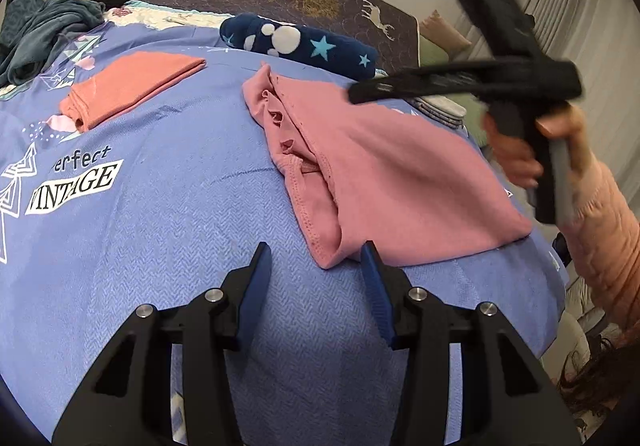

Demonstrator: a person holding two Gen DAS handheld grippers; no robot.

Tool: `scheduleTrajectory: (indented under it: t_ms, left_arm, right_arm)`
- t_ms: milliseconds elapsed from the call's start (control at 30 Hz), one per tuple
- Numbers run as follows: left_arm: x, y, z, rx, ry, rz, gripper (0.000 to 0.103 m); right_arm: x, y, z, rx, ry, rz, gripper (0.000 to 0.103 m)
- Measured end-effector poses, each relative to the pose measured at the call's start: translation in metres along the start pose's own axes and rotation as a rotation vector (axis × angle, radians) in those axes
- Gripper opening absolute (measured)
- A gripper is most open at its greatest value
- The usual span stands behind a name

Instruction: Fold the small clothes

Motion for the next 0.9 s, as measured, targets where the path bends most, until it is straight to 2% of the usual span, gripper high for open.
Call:
scheduleTrajectory:
  t_ms: [133, 300, 333, 367, 400, 433, 467, 600, 733, 767, 800, 833, 867, 900]
  left_arm:
    - [-0.007, -0.005, 0.005, -0.030, 0.020, -0.013, 0.047]
    - [-0.012, -0.009, 0.002, 0.002, 0.076, -0.033, 0.047]
    - [-0.013, -0.010, 0.001, 0.012, 0.089, -0.036, 0.044]
    - [-0.015, -0.011, 0.000, 0.026, 0.108, -0.040, 0.035]
    - [-0.018, -0.011, 0.000, 0.026, 0.140, -0.054, 0.007]
    - [-0.020, -0.012, 0.000, 0.045, 0.169, -0.061, 0.005]
    - [-0.019, -0.012, 0.000, 0.054, 0.171, -0.051, 0.005]
    - [0.005, -0.012, 0.007, 0.012, 0.142, 0.027, 0.004]
    - [0.014, -0.005, 0.003, 0.005, 0.114, 0.019, 0.001]
    - [0.014, -0.002, 0.000, 0.010, 0.109, 0.007, 0.001]
    - [0.013, 0.003, -0.005, 0.021, 0.103, -0.008, 0.001]
    - [0.014, 0.004, -0.008, 0.028, 0.101, -0.016, 0.001]
    - [0.013, 0.007, -0.010, 0.037, 0.100, -0.026, 0.001]
    - [0.013, 0.010, -0.014, 0.056, 0.101, -0.035, 0.001]
  right_arm:
    - [-0.035, -0.027, 0.004, 0.027, 0.035, -0.034, 0.042]
    - [-0.075, -0.060, -0.004, 0.045, -0.030, -0.068, 0.042]
    - [-0.082, -0.064, -0.004, 0.041, -0.039, -0.086, 0.042]
    - [-0.090, -0.067, -0.003, 0.031, -0.046, -0.104, 0.042]
    - [-0.102, -0.071, -0.002, 0.013, -0.052, -0.128, 0.039]
    - [-0.110, -0.073, -0.001, 0.002, -0.052, -0.143, 0.009]
    - [-0.119, -0.076, 0.002, -0.028, -0.043, -0.154, 0.004]
    - [-0.117, -0.092, 0.005, -0.086, -0.091, -0.043, 0.003]
    - [-0.121, -0.096, 0.015, -0.121, -0.147, -0.038, 0.002]
    - [-0.114, -0.095, 0.020, -0.151, -0.143, -0.014, 0.004]
    - [-0.106, -0.093, 0.025, -0.177, -0.149, 0.004, 0.019]
    - [-0.098, -0.091, 0.028, -0.195, -0.156, 0.022, 0.044]
    - [-0.091, -0.090, 0.031, -0.201, -0.156, 0.041, 0.049]
    - [-0.079, -0.085, 0.032, -0.188, -0.150, 0.057, 0.049]
Point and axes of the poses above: each gripper's, at about its wrist camera, not at the fingertips, and x roughly against the way its jaws point, z to its right, y to its underside, the point moved 2 cm from there along -x, roughly the way its jaws point, and after that the axes turned 10 degrees about -y, right-handed, at the moved point
